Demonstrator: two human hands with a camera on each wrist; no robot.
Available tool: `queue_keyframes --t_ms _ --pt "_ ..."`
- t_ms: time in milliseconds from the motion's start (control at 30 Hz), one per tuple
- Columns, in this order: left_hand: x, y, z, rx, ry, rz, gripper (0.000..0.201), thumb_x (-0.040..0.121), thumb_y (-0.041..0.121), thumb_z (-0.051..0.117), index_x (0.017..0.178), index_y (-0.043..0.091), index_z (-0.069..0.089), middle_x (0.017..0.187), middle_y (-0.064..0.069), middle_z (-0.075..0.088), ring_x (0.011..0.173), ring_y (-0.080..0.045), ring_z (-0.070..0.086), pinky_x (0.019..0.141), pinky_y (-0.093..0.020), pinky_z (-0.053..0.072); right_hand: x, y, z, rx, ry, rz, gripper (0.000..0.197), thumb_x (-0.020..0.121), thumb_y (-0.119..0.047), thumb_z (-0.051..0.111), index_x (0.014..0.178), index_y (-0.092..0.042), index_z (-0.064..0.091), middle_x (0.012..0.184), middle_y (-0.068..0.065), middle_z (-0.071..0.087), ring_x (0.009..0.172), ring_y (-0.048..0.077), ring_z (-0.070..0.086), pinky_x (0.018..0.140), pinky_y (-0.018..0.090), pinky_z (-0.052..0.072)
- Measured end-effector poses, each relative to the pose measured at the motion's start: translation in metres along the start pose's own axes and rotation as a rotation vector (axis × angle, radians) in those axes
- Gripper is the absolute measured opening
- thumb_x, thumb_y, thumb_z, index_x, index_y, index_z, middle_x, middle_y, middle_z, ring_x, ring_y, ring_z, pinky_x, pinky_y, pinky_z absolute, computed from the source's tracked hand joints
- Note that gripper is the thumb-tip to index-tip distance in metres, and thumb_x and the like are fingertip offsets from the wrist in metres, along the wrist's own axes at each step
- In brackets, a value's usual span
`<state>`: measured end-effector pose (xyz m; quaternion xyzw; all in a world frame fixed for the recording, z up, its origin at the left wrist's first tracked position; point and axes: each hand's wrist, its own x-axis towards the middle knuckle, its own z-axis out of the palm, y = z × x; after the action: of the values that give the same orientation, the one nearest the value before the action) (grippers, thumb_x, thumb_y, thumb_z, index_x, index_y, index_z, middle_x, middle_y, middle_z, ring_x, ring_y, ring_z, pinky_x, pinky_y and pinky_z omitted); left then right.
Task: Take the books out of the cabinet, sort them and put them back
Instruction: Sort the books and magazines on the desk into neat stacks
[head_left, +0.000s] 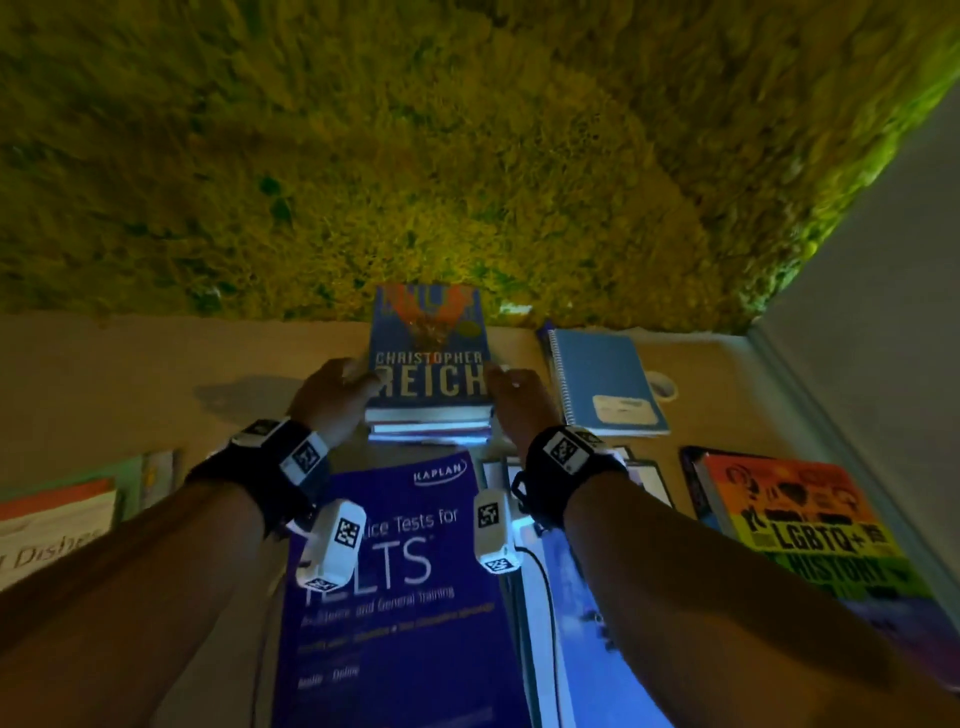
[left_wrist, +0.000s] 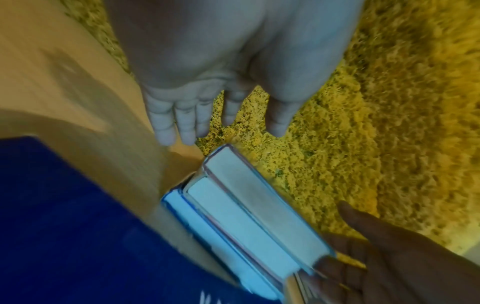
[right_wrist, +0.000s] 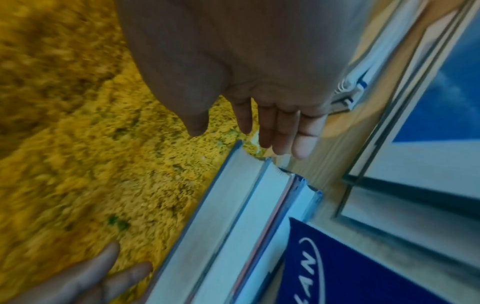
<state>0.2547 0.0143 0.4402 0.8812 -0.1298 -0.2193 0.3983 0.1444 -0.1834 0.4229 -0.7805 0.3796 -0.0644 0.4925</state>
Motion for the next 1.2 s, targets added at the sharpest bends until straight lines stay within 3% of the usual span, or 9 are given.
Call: queue_keyframes --t_ms 233,333,467,600,733,867,933,1067,1200 --pt "0.057 -0.016 0.017 -0.205 -0.241 -0.036 0.062 0.081 0.078 0.05 0.103 0.022 0.066 0.1 0.0 0.071 0.096 -0.028 0.066 0.091 -0.045 0.05 0.045 0.01 0.032 0.127 -0.179 0.19 0.127 0.055 -0.092 0.058 0.129 0.011 0.058 0.129 0.037 0.058 0.114 0.053 0.06 0.102 0.061 0.048" --pt "0.056 -0.012 0.025 -0.311 -0.24 0.059 0.016 0.094 0.05 0.056 0.093 0.034 0.057 0.093 0.009 0.061 0.087 -0.013 0.058 0.08 -0.034 0.041 0.033 -0.01 0.021 0.316 -0.142 0.262 0.069 0.088 -0.06 0.068 0.125 -0.001 0.069 0.122 0.023 0.07 0.107 0.039 0.067 0.099 0.051 0.052" --pt "0.054 -0.01 0.024 -0.586 -0.182 0.03 0.013 0.089 0.041 0.066 0.096 0.031 0.064 0.101 0.004 0.069 0.097 -0.019 0.063 0.088 -0.039 0.045 0.031 -0.019 0.015 0.458 -0.191 0.295 0.029 0.096 -0.041 0.068 0.102 -0.014 0.074 0.096 0.007 0.076 0.077 0.021 0.069 0.067 0.033 0.054" --pt "0.049 -0.003 0.011 -0.751 -0.158 -0.006 0.035 0.069 0.053 0.08 0.09 0.025 0.077 0.105 -0.014 0.073 0.103 -0.038 0.065 0.099 -0.055 0.045 0.022 -0.038 0.014 0.525 -0.218 0.289 0.03 0.089 -0.05 0.071 0.095 -0.022 0.074 0.081 0.0 0.078 0.072 0.021 0.072 0.064 0.034 0.056" --pt "0.028 0.008 -0.002 -0.809 -0.165 0.043 0.013 0.081 0.037 0.076 0.073 0.027 0.08 0.094 -0.019 0.07 0.101 -0.052 0.061 0.086 -0.05 0.044 0.014 -0.044 0.007 0.55 -0.229 0.203 0.024 0.094 -0.043 0.069 0.091 -0.02 0.074 0.08 0.002 0.077 0.06 0.017 0.073 0.051 0.025 0.056" --pt "-0.017 0.014 -0.013 -0.87 -0.121 0.114 0.016 0.076 0.041 0.077 0.085 0.027 0.074 0.106 -0.011 0.068 0.11 -0.044 0.06 0.105 -0.066 0.037 -0.02 -0.049 -0.003 0.496 -0.254 0.115 0.063 0.069 -0.072 0.077 0.115 -0.028 0.076 0.134 0.004 0.067 0.122 0.035 0.063 0.1 0.054 0.046" --pt "-0.048 0.012 -0.018 -0.901 -0.119 0.131 0.045 0.075 0.045 0.08 0.108 0.02 0.063 0.121 -0.011 0.065 0.113 -0.038 0.06 0.103 -0.064 0.041 -0.051 -0.049 -0.011 0.536 -0.281 0.093 0.067 0.072 -0.07 0.076 0.128 -0.033 0.068 0.146 -0.003 0.058 0.133 0.033 0.052 0.103 0.062 0.038" --pt "-0.13 -0.003 -0.016 -0.888 -0.139 0.115 0.061 0.053 0.061 0.087 0.087 0.023 0.055 0.114 -0.011 0.057 0.115 -0.041 0.057 0.098 -0.061 0.044 -0.123 -0.032 -0.031 0.536 -0.345 0.045 0.012 0.098 -0.042 0.065 0.1 -0.03 0.067 0.082 -0.022 0.073 0.074 0.0 0.072 0.068 0.034 0.052" --pt "-0.201 -0.04 0.006 -0.801 -0.081 0.109 0.049 0.067 0.058 0.081 0.084 0.021 0.054 0.118 -0.02 0.051 0.121 -0.04 0.051 0.095 -0.064 0.042 -0.191 0.006 -0.032 0.509 -0.416 0.038 0.005 0.101 -0.034 0.062 0.098 -0.033 0.066 0.096 -0.015 0.073 0.072 -0.004 0.066 0.062 0.025 0.045"
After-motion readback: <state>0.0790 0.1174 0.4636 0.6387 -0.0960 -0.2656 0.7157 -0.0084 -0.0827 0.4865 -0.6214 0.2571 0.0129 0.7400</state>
